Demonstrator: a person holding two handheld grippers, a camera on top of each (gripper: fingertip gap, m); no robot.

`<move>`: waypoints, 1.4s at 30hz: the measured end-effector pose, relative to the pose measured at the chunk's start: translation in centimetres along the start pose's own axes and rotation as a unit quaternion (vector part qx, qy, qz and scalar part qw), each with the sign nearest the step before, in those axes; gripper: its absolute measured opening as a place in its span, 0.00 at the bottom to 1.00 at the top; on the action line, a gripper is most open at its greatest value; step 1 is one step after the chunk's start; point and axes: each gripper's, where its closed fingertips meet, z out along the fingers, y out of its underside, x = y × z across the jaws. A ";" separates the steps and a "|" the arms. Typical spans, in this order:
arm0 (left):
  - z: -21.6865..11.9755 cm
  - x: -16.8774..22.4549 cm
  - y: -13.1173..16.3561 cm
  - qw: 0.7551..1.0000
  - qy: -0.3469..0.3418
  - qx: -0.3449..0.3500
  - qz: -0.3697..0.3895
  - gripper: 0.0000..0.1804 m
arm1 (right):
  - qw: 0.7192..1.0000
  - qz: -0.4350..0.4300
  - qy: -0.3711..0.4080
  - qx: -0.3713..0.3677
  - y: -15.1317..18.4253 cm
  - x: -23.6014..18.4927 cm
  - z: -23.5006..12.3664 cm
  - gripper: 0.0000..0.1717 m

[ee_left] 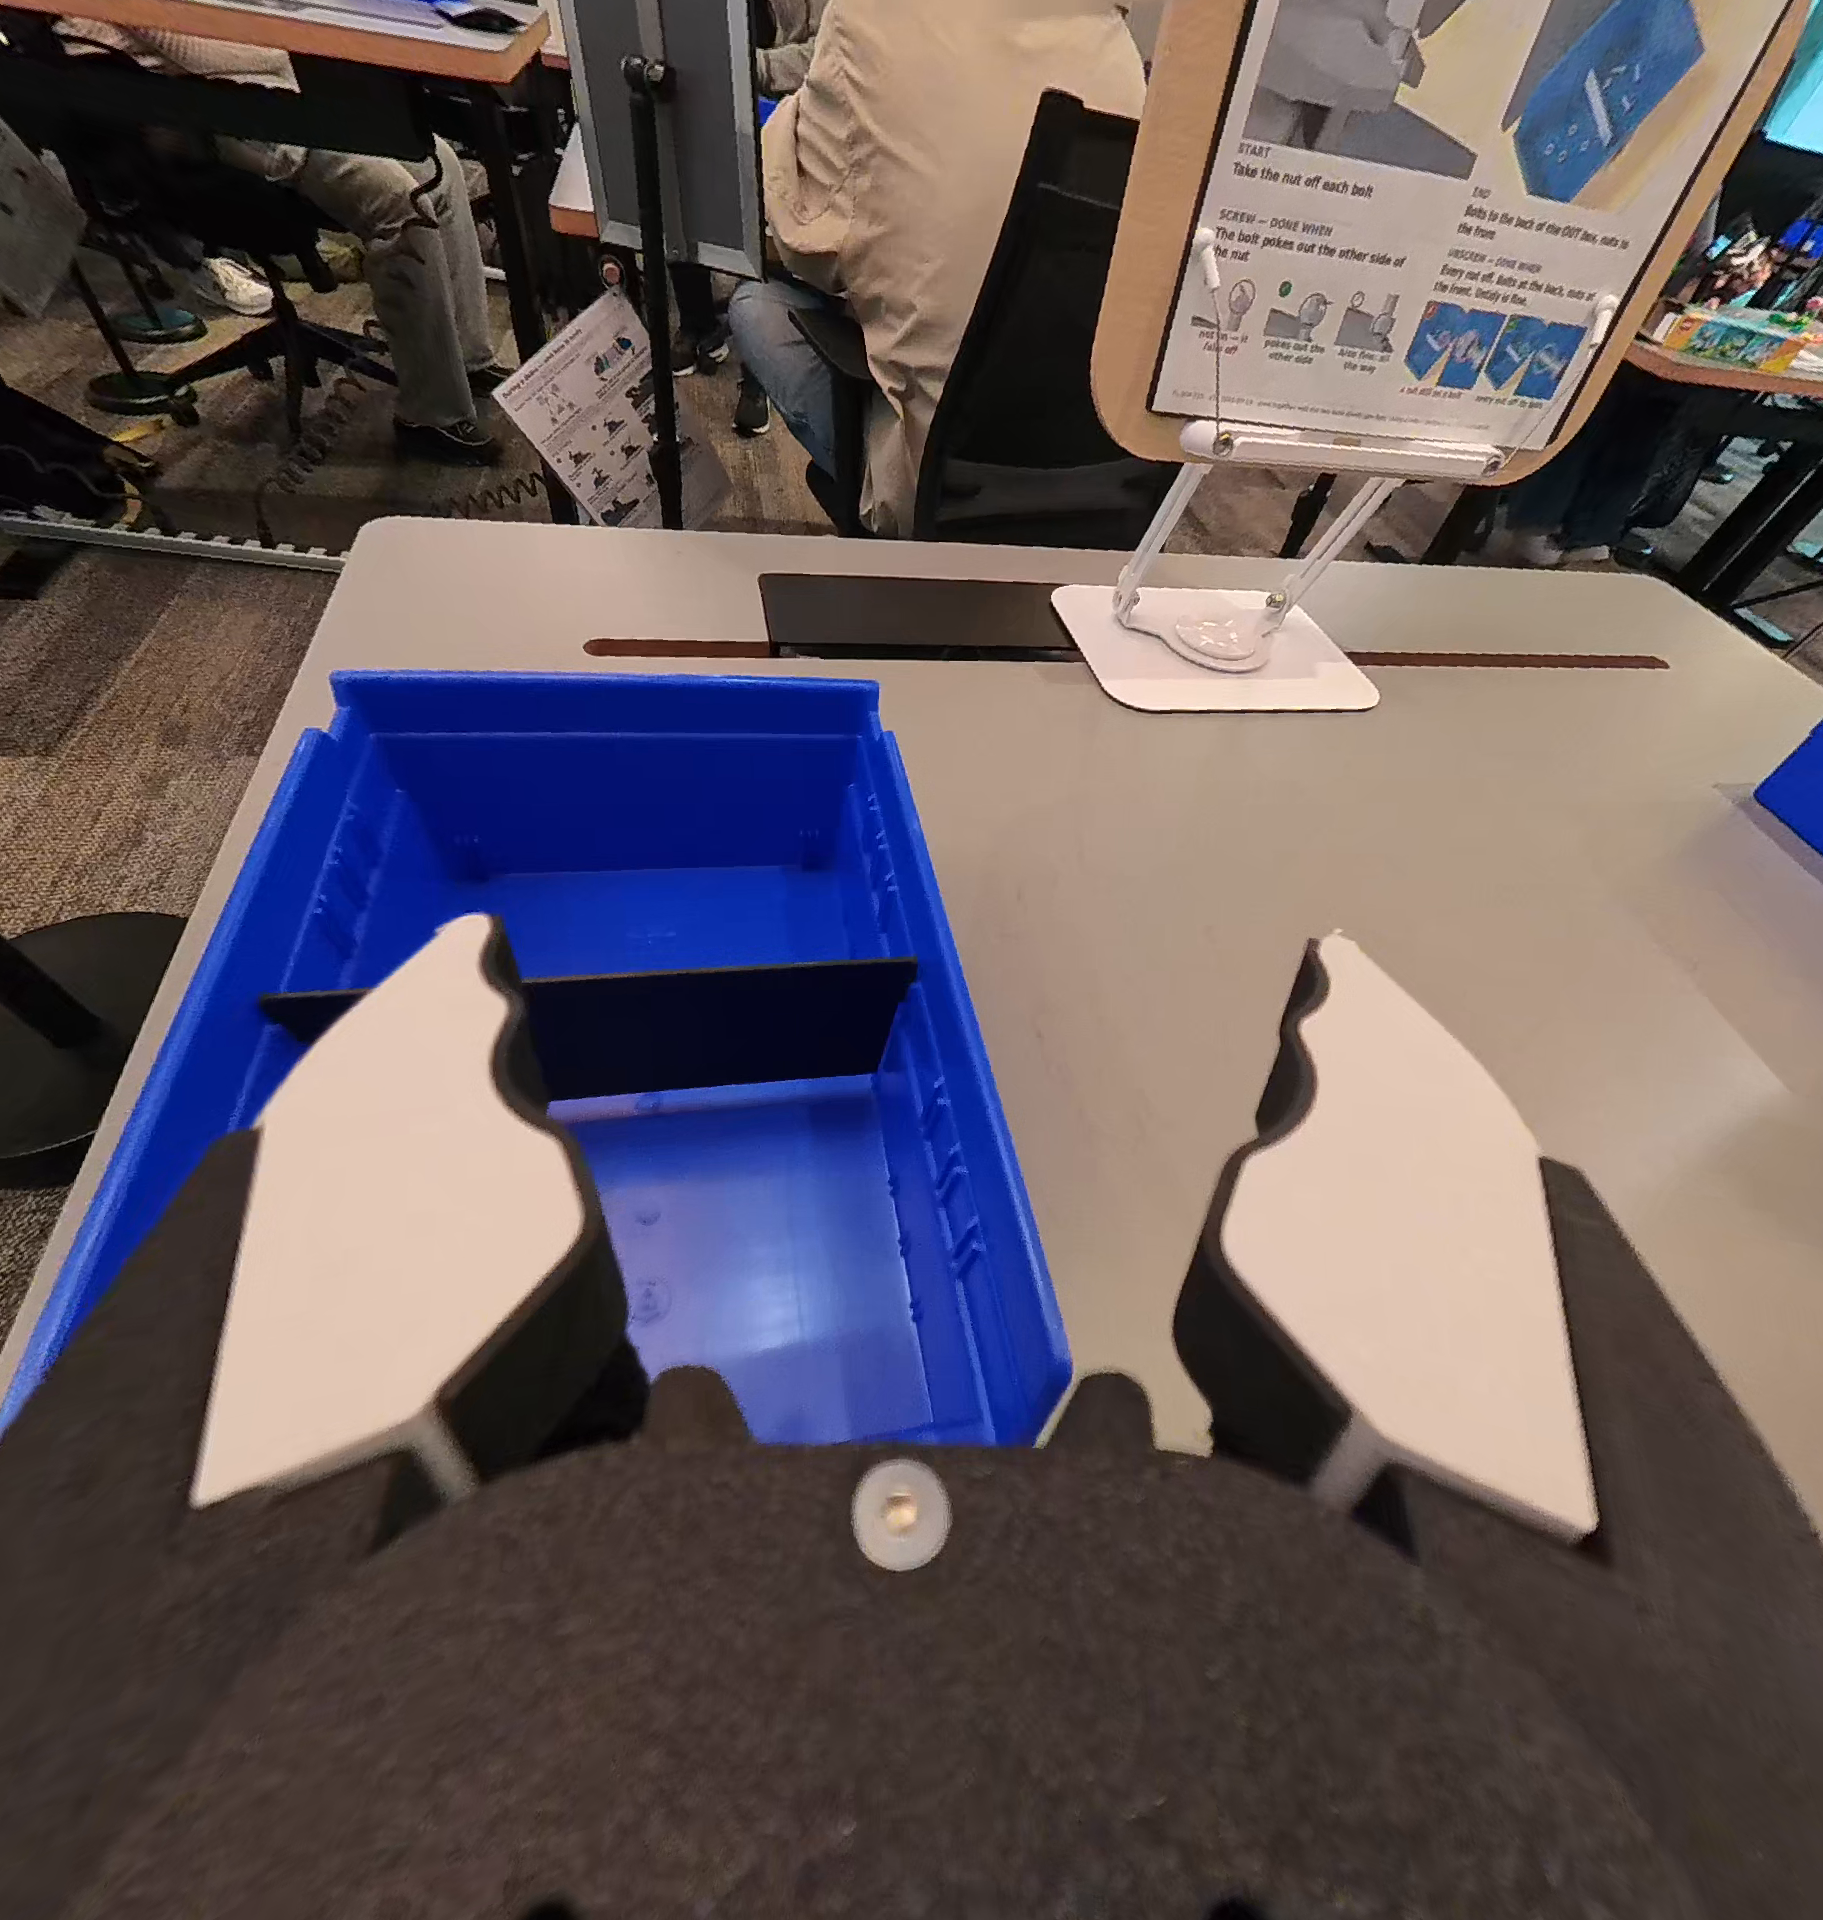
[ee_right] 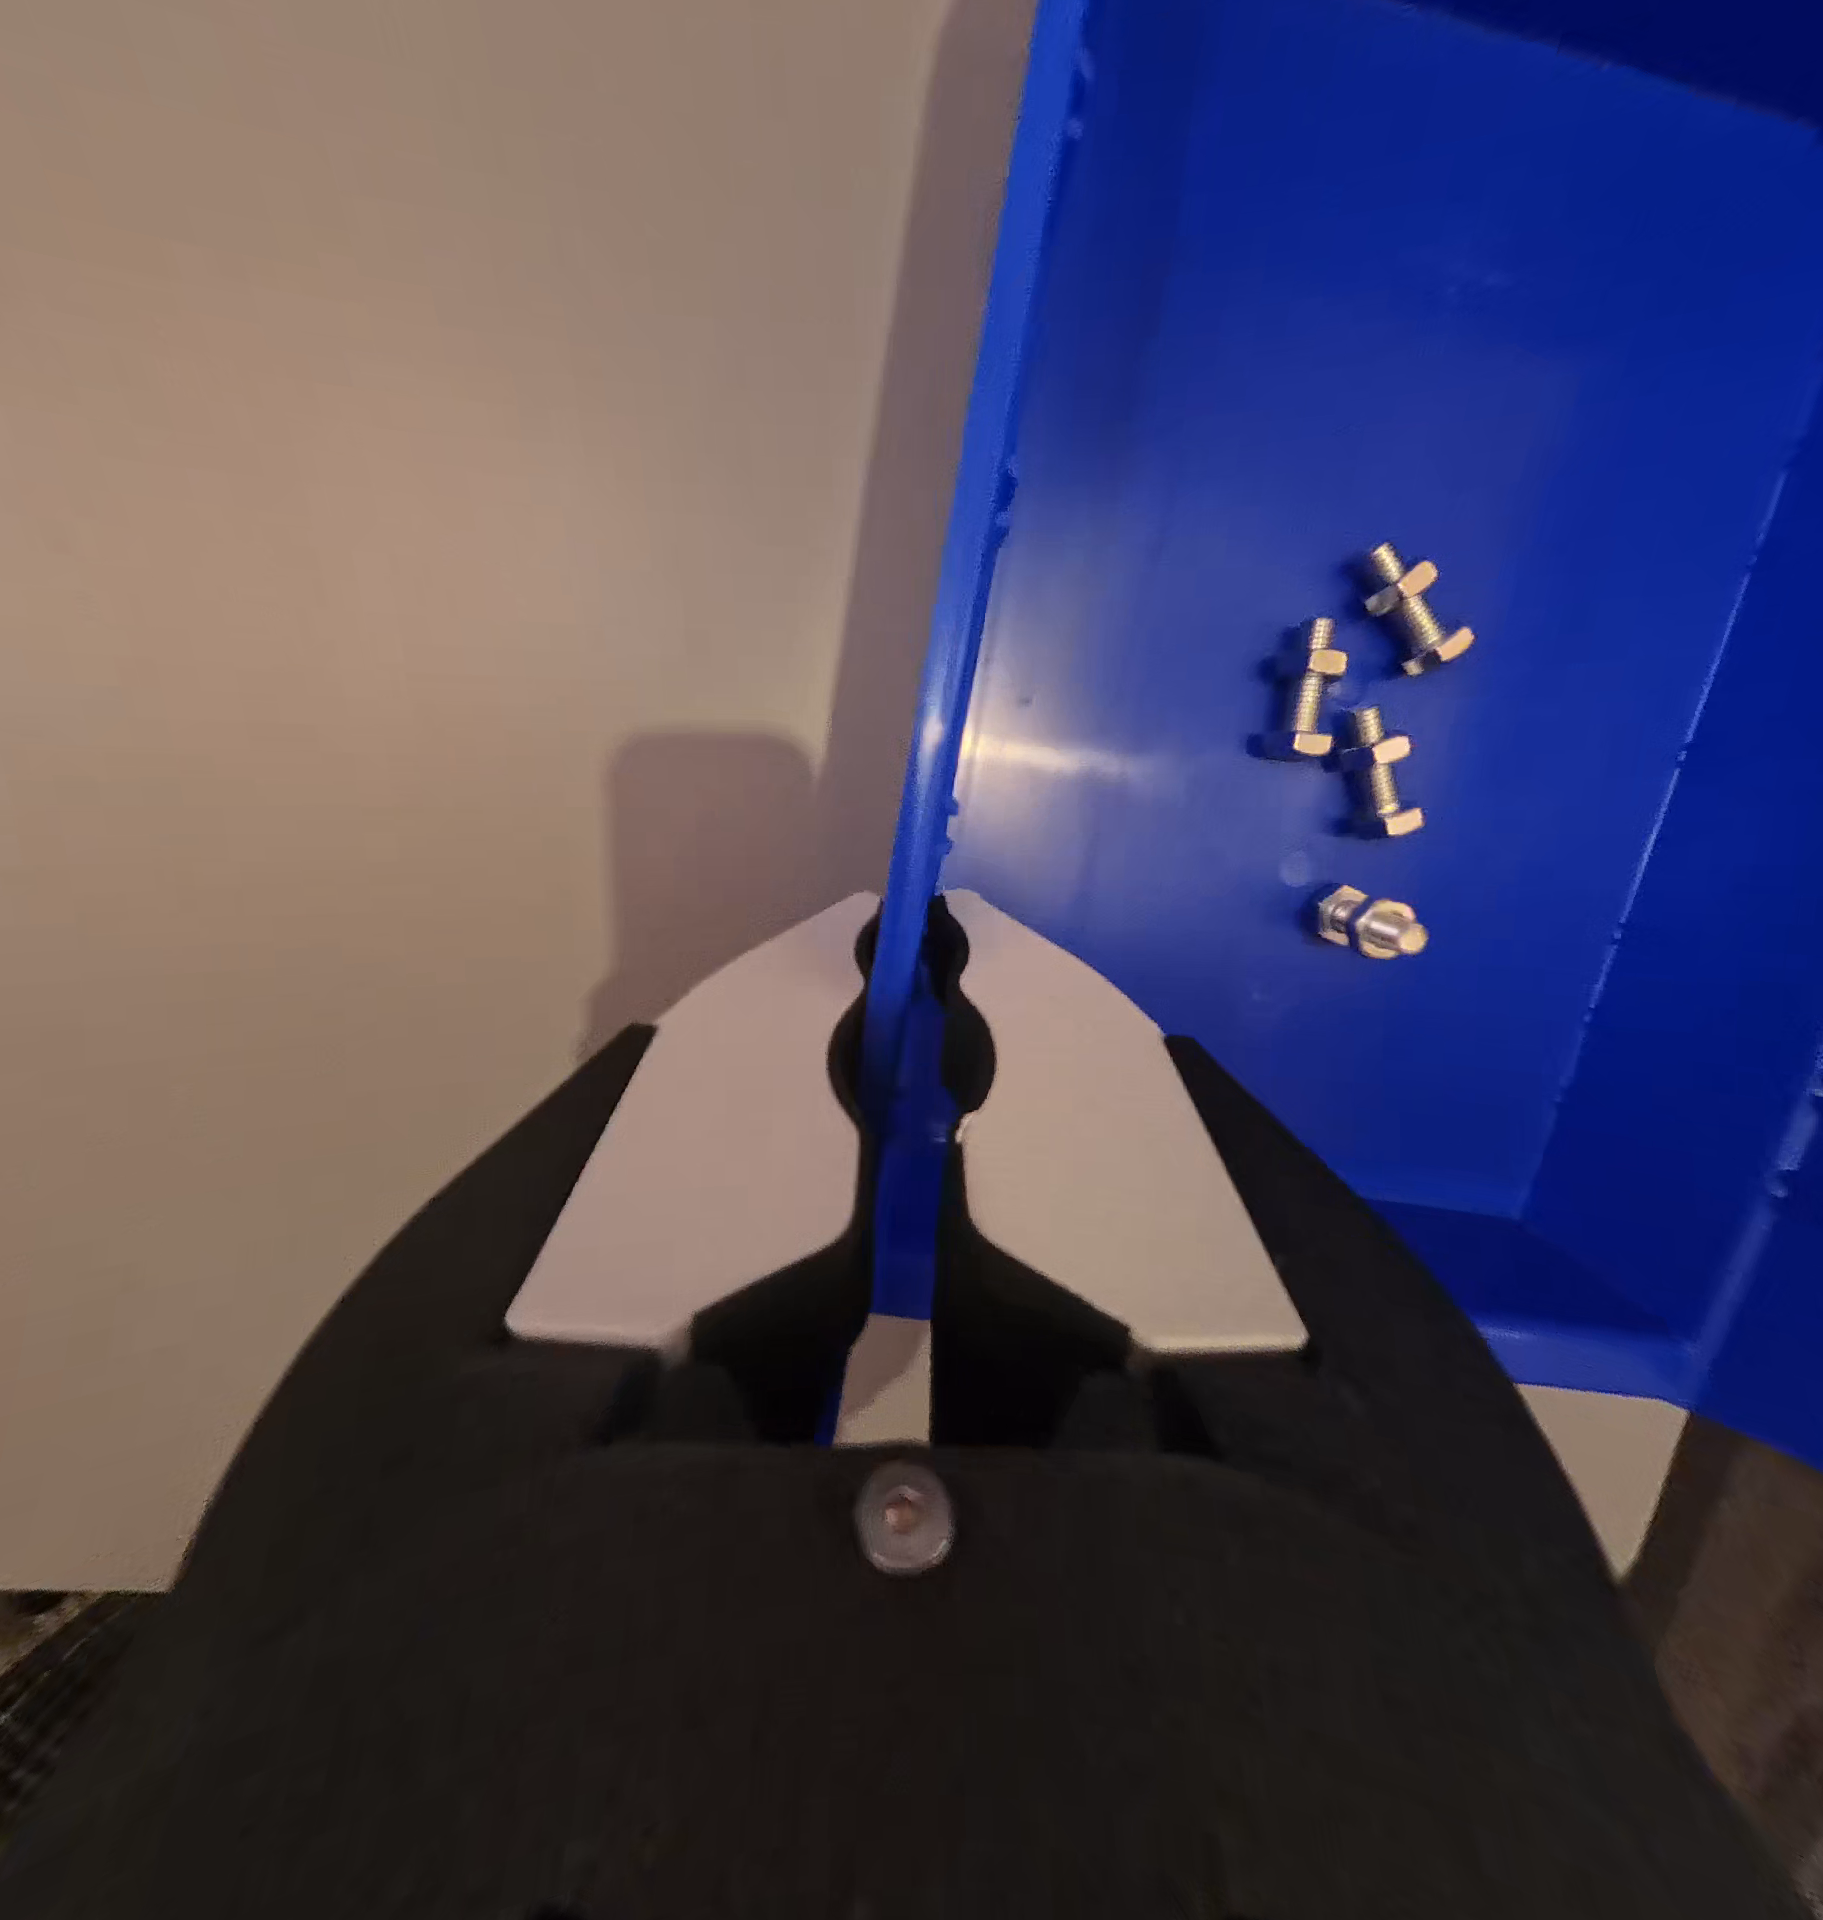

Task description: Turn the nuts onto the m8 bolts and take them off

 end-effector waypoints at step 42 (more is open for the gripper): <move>-1.0 3.6 1.8 0.995 0.101 -0.013 0.011 0.69 | 0.987 -0.089 -0.099 0.085 -8.8 -19.8 -8.8 0.48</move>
